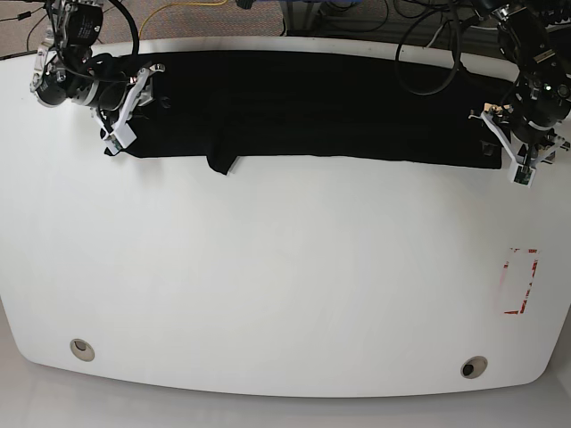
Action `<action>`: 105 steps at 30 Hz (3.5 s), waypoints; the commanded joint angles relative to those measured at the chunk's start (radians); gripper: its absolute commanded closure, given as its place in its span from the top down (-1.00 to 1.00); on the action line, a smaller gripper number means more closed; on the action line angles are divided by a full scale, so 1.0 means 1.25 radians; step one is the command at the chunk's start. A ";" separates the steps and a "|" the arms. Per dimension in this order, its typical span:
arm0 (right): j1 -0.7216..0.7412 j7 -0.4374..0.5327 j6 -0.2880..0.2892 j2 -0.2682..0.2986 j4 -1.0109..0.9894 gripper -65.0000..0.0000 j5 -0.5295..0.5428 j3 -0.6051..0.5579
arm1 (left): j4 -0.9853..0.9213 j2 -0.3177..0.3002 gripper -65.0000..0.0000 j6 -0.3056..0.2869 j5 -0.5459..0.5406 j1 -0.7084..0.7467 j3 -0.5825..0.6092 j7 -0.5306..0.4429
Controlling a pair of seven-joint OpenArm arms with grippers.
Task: Layout the t-shirt on the table in an organized manner, then fold the t-shirt properly
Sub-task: 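Regrasp the folded t-shirt edge with both grippers and pull it taut, then drag the folded strip with both grippers away from the robot base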
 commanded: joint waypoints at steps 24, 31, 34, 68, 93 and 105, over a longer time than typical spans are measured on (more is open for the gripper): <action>-0.002 0.269 0.002 -0.178 -0.006 -0.53 -0.668 0.028 | -0.122 0.025 -0.72 0.000 0.002 0.062 -0.012 -0.106; 0.081 0.353 0.002 -0.173 -0.145 -0.53 -0.763 0.035 | -0.209 0.022 -0.72 0.000 0.054 0.000 0.042 -0.109; 0.111 0.383 0.002 -0.145 -0.205 -0.53 -0.772 0.037 | -0.236 0.022 -0.71 0.000 0.076 -0.043 0.064 -0.109; 0.206 0.406 0.002 -0.093 -0.289 -0.54 -0.771 0.113 | -0.166 0.024 0.16 0.000 0.049 -0.176 0.116 -0.035; 0.196 0.406 0.002 -0.136 -0.289 -0.54 -0.771 0.111 | -0.398 -0.032 0.23 0.000 -0.247 -0.268 -0.053 0.121; 0.196 0.406 0.002 -0.136 -0.288 -0.54 -0.771 0.113 | -0.441 -0.030 0.22 0.000 -0.279 -0.251 0.025 0.093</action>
